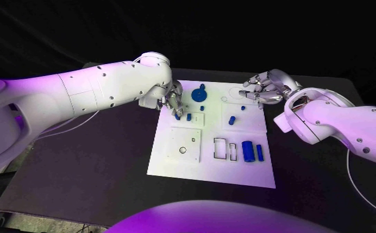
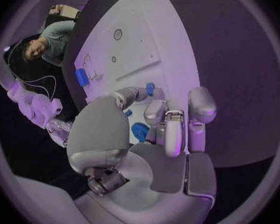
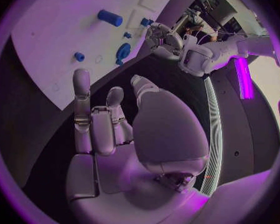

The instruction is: Assemble the parts on the task board

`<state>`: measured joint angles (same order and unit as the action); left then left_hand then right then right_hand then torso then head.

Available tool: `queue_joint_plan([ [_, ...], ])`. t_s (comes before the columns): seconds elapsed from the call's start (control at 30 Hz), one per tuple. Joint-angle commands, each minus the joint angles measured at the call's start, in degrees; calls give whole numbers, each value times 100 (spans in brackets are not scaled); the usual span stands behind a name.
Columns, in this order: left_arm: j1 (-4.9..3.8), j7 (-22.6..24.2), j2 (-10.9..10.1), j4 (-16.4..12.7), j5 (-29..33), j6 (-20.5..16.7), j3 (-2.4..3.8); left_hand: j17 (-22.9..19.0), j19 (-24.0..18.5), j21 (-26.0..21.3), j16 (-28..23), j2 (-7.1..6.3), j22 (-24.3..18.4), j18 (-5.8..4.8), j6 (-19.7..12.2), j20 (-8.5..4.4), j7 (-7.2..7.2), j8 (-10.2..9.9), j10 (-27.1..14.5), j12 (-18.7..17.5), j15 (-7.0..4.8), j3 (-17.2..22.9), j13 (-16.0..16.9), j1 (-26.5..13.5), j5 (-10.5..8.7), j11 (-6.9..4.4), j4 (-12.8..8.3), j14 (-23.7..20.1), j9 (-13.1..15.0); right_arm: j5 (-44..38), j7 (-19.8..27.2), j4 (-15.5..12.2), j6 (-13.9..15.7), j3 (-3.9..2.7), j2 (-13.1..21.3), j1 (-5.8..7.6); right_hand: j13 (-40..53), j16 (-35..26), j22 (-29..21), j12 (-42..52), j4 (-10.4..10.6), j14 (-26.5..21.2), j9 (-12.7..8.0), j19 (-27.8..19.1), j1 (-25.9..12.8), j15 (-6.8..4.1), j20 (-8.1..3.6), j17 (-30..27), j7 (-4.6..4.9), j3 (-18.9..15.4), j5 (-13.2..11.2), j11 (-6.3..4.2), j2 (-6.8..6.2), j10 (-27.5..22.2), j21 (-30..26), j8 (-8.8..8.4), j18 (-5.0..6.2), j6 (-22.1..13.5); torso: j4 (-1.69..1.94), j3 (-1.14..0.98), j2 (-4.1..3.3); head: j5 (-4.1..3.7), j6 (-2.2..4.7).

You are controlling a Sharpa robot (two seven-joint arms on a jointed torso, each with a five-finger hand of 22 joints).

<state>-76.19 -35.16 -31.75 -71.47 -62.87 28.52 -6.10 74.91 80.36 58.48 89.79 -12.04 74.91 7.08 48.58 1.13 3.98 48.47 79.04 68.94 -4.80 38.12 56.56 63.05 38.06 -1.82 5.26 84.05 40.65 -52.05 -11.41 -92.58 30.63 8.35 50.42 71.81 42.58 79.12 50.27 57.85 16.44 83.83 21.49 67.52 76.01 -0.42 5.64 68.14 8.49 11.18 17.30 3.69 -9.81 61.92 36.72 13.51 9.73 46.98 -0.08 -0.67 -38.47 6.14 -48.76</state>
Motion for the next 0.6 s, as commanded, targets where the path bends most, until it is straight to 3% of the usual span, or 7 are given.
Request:
queue_joint_plan([
  [0.03, 11, 43, 13, -9, -47, 27, -26, 1509, 1, 10, 21, 93, 588, -105, 129, -6, -159, -18, 15, 11, -20, 1097, 4, 49, 15, 2, -1127, 595, 14, -51, 44, -5, -10, 1, -4, -3, -5, -29, -5, -8, 12, -41, -6, -38, -28, -8, -5, -6, -3, 35, 19, -4, -16, -49, -29, 23, 73, -43, -1, -1, 1, -6, -7],
  [0.23, 13, 45, 8, -49, -19, -11, -85, 1509, 0, 7, 21, 95, 589, -105, 130, -5, -157, -20, 17, 14, -18, 1091, 9, 45, 12, 3, -1126, 595, 19, -51, 43, -3, -11, 1, -5, -3, -5, -29, -5, -8, 12, -41, -6, -38, -28, -8, -5, -6, -3, 35, 19, -4, -16, -49, -29, 23, 73, -43, -1, -2, 2, -9, -18],
  [0.6, 15, 22, 34, -66, 79, -100, -122, 1509, 2, 20, 21, 103, 595, -108, 129, -3, -154, -25, 18, 15, -17, 1081, 11, 36, 10, 6, -1120, 595, 28, -51, 45, -3, -10, 1, -11, -3, -5, -29, -5, -8, 12, -41, -6, -38, -28, -8, -5, -6, -3, 35, 19, -4, -16, -49, -29, 23, 73, -43, -1, -5, -1, -10, -18],
])
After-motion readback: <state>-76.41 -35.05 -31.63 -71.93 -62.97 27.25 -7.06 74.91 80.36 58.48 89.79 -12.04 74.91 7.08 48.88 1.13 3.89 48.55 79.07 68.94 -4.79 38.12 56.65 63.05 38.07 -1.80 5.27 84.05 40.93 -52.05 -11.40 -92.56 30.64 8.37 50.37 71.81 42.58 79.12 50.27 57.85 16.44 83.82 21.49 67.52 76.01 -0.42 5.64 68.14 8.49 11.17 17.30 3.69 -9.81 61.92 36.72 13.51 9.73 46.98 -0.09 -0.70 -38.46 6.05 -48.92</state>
